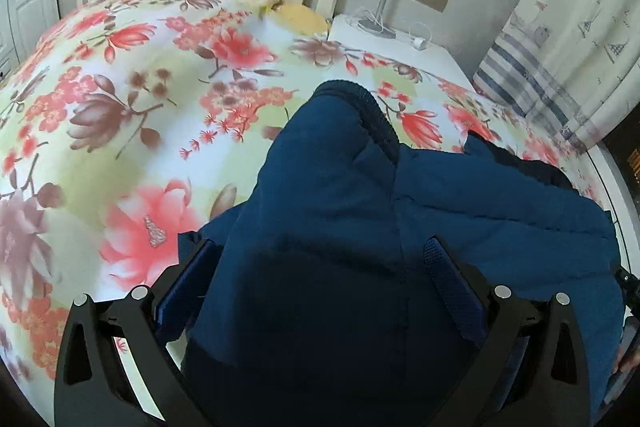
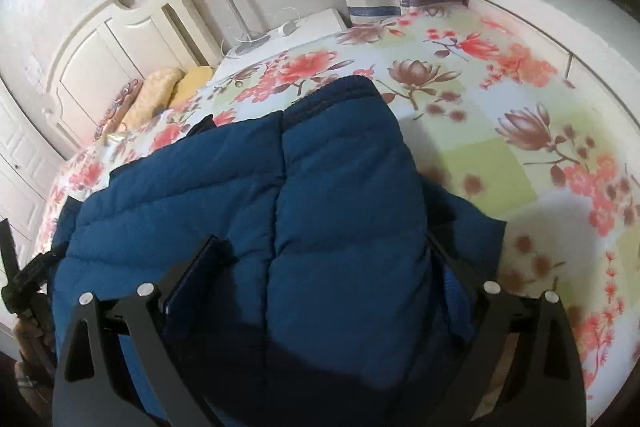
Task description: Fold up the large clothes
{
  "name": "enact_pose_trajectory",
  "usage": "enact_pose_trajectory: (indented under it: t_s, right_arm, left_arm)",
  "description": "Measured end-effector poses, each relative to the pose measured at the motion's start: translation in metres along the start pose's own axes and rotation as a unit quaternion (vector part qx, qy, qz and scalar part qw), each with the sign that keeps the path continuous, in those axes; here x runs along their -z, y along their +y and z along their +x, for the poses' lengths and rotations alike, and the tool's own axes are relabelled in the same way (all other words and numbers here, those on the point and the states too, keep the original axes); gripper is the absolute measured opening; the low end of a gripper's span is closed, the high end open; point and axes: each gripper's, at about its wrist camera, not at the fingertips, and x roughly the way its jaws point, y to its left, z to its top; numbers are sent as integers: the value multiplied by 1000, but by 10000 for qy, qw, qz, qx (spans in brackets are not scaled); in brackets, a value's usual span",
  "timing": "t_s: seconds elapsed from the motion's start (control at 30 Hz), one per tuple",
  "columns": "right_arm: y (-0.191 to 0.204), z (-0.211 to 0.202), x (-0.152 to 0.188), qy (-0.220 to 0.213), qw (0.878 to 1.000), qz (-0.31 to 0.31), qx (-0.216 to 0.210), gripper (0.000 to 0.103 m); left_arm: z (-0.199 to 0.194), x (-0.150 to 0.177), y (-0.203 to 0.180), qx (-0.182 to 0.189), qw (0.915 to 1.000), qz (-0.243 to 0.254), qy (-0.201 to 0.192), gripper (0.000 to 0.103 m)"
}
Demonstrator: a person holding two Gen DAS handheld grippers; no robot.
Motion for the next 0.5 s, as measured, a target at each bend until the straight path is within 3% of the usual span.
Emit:
enact_pose_trajectory:
  t_s: [0.17,0.23,0.3,0.33,0.43,0.5]
  right_arm:
    - [-2,-1,3,-115,9999,35,-73,96]
    - [1,-5,0,-210,9997,-3,79,92]
    - [11,-22,2,-533,9976,-148,416,91]
    - [21,-40,6,-819,9950,-291,486,91]
    - [68,-78,23,-1198,9884,-912,205,92]
    - [106,-85,39,-1167,9796,-1625,211,95]
  left_arm:
    - [2,0,-4,-76,10000,43,-39,99]
    - [-1,2,-8,-198,9997,102,-84,99]
    - [-17,5,-18,-765,9961,236,-384,99]
    - [-31,9,-25,-857,9941,306,-595,99]
    - [-67,27,-52,-292,9940,561,-897,99]
    - [-79,41,-77,-285,9896,986,-1009,99]
